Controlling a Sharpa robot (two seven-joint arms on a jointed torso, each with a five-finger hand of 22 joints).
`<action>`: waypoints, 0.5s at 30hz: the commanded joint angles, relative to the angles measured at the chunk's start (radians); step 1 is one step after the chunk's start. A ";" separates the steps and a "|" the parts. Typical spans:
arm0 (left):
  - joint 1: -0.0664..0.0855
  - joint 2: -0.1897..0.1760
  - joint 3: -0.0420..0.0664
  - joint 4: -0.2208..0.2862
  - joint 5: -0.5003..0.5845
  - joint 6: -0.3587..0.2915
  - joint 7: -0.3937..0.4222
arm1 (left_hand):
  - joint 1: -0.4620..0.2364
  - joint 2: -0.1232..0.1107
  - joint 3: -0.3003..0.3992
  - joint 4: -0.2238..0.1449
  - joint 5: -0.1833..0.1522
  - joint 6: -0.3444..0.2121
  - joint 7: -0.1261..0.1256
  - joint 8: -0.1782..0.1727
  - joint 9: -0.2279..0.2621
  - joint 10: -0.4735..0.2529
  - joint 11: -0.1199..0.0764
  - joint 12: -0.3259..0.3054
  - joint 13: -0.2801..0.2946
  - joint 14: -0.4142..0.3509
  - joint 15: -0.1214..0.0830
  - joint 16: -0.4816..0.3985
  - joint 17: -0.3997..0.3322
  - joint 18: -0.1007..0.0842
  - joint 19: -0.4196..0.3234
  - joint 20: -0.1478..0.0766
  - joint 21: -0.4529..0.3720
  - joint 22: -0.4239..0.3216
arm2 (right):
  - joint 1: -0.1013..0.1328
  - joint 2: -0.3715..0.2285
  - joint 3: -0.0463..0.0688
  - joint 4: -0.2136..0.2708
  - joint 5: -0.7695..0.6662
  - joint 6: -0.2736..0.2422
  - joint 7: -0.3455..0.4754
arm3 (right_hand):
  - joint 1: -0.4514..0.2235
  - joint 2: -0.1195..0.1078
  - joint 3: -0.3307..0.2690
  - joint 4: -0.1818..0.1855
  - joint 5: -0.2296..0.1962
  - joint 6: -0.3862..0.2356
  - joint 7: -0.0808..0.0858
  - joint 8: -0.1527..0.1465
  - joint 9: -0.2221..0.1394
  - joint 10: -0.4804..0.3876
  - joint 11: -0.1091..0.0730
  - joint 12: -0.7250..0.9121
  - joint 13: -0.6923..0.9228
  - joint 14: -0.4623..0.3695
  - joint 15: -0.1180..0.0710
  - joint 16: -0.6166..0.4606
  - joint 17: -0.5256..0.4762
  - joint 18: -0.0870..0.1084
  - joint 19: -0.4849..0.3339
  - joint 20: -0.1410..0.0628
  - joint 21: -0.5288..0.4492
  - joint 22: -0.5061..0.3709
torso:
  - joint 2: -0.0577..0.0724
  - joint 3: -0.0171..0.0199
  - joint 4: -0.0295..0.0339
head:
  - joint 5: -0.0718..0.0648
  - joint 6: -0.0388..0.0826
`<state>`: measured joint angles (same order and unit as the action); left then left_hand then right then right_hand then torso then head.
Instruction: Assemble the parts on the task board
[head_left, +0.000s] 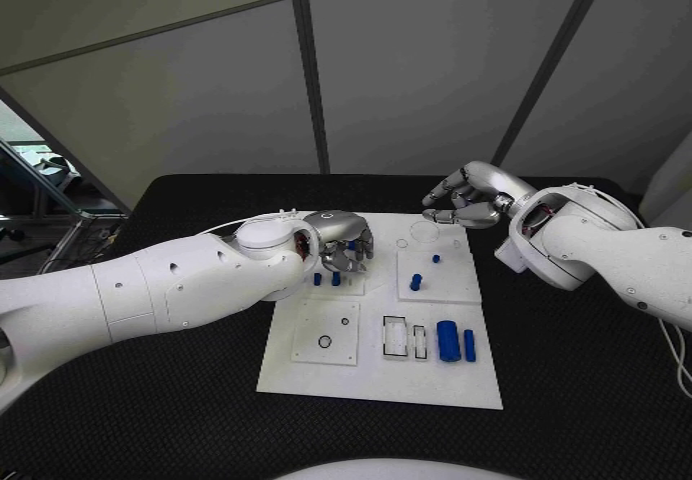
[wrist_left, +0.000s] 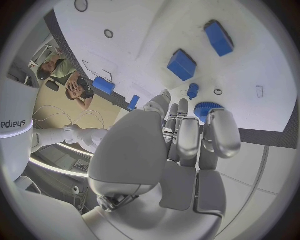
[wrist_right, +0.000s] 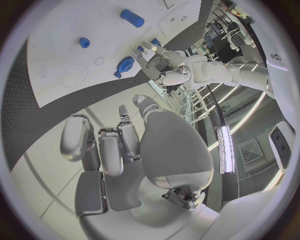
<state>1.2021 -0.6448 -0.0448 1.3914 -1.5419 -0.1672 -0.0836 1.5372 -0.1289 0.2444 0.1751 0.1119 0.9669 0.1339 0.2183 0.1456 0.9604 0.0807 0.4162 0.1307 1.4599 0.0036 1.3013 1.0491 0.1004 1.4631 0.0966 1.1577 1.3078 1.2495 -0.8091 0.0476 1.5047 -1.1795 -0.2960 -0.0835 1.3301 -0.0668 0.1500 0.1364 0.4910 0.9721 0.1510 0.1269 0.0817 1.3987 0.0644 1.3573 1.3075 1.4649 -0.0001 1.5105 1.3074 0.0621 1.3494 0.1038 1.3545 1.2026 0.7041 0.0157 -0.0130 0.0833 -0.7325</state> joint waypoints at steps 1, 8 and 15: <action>0.002 -0.004 0.001 0.005 -0.010 -0.027 0.006 | 0.010 -0.005 0.006 -0.002 0.003 0.007 0.001 -0.003 -0.002 0.009 0.001 0.006 -0.001 0.009 -0.004 0.006 -0.001 -0.027 0.010 0.000 0.005 0.139 | 0.002 0.001 0.001 0.000 -0.002 -0.006 0.009 | 0.001 -0.006 0.005 -0.001 0.006 0.006 0.001 0.005 -0.001 -0.004 0.000 0.000 0.035 0.079 -0.009 -0.005 0.148 0.018 -0.005 -0.003 -0.003 0.001 | -0.001 0.0002 -0.0001 | 0.002 0.003; 0.001 -0.016 0.002 0.015 -0.010 -0.052 0.011 | 0.007 -0.014 0.013 -0.005 0.002 0.003 0.001 -0.009 -0.008 -0.001 0.004 -0.004 -0.009 0.009 -0.002 0.007 -0.004 -0.027 0.008 0.000 0.004 0.141 | 0.002 0.001 0.001 -0.001 -0.002 -0.006 0.009 | 0.002 -0.005 0.006 -0.001 0.007 0.006 0.001 0.006 -0.001 -0.004 0.000 0.000 0.035 0.079 -0.009 -0.005 0.148 0.018 -0.004 -0.003 -0.003 0.002 | -0.001 0.0004 -0.0003 | 0.003 0.006; 0.000 -0.039 0.046 0.029 0.032 -0.042 0.010 | 0.002 -0.017 0.018 -0.005 0.002 0.002 0.003 -0.012 -0.012 -0.007 0.007 -0.010 -0.014 0.008 0.000 0.008 -0.006 -0.026 0.006 0.001 -0.001 0.141 | 0.002 0.000 0.001 -0.002 -0.002 -0.005 0.010 | 0.003 -0.006 0.008 -0.002 0.008 0.007 0.001 0.006 -0.001 -0.004 0.000 0.000 0.035 0.079 -0.009 -0.005 0.148 0.018 -0.004 -0.003 -0.003 0.001 | -0.001 0.0007 -0.0003 | 0.005 0.009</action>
<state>1.2010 -0.6808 -0.0010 1.4167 -1.5380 -0.1996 -0.0802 1.5408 -0.1331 0.2555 0.1695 0.1118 0.9668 0.1339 0.2107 0.1351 0.9564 0.0847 0.4122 0.1178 1.4599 0.0036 1.3053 1.0448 0.0466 1.4631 0.0967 1.1577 1.3077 1.2494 -0.8092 0.0476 1.5017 -1.1795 -0.2960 -0.0832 1.3301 -0.0668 0.1527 0.1336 0.4961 0.9722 0.1510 0.1269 0.0817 1.3987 0.0644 1.3573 1.3075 1.4650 0.0000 1.5105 1.3074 0.0621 1.3494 0.1038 1.3545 1.2034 0.7030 0.0161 -0.0130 0.0884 -0.7250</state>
